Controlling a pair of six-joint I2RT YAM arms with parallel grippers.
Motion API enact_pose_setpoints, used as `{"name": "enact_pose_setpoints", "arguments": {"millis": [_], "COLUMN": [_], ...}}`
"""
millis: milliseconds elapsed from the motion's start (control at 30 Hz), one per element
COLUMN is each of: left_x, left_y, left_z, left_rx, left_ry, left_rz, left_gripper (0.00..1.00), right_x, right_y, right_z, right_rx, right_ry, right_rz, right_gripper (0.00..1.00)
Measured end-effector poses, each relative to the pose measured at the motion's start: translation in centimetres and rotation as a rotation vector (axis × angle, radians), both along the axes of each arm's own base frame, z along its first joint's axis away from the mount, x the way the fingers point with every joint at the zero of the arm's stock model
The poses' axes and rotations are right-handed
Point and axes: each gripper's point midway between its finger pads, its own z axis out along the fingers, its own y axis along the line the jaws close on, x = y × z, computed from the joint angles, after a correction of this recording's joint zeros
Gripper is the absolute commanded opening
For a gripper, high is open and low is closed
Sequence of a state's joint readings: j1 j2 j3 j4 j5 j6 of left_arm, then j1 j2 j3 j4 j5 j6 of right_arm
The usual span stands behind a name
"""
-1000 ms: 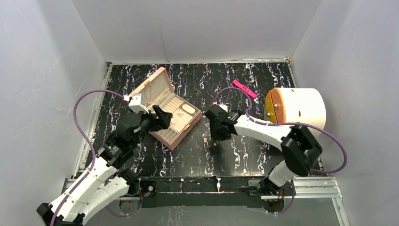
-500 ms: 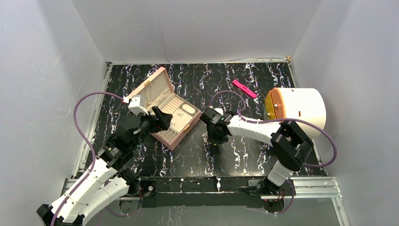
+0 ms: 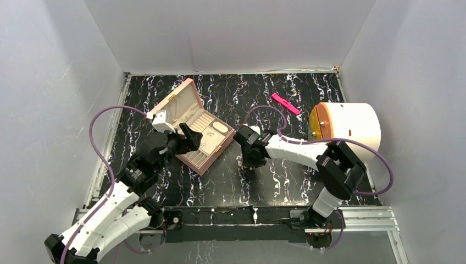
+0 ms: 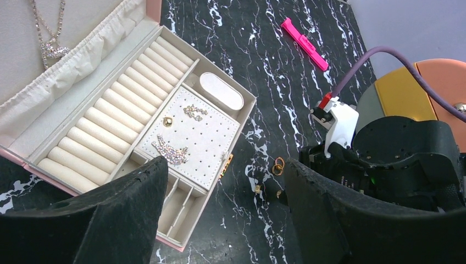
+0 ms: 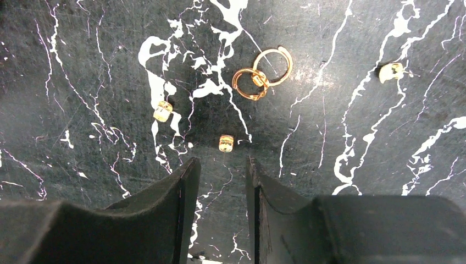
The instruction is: Organize the mixed jewelry
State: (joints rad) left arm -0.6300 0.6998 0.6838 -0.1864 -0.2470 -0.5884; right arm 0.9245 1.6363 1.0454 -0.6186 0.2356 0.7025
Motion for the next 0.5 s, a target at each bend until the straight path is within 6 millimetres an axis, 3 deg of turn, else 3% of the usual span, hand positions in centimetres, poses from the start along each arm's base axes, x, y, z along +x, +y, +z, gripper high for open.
{"name": "enact_pose_setpoints", "arguments": {"millis": [267,500], "left_x": [0.2,0.2], "left_y": [-0.2,-0.4], "left_z": [-0.1,-0.5], "left_rx": [-0.008,-0.007], "left_ry": [0.007,0.023], "left_rz": [0.003,-0.002], "left_gripper": [0.74,0.74], "right_x": [0.5,4.0], "right_y": [0.0,-2.6], "right_z": [0.1,1.6], "right_rx": [0.012,0.037], "right_ry": [-0.007,-0.049], "right_rz": [-0.01,-0.143], "right_gripper": [0.45,0.43]}}
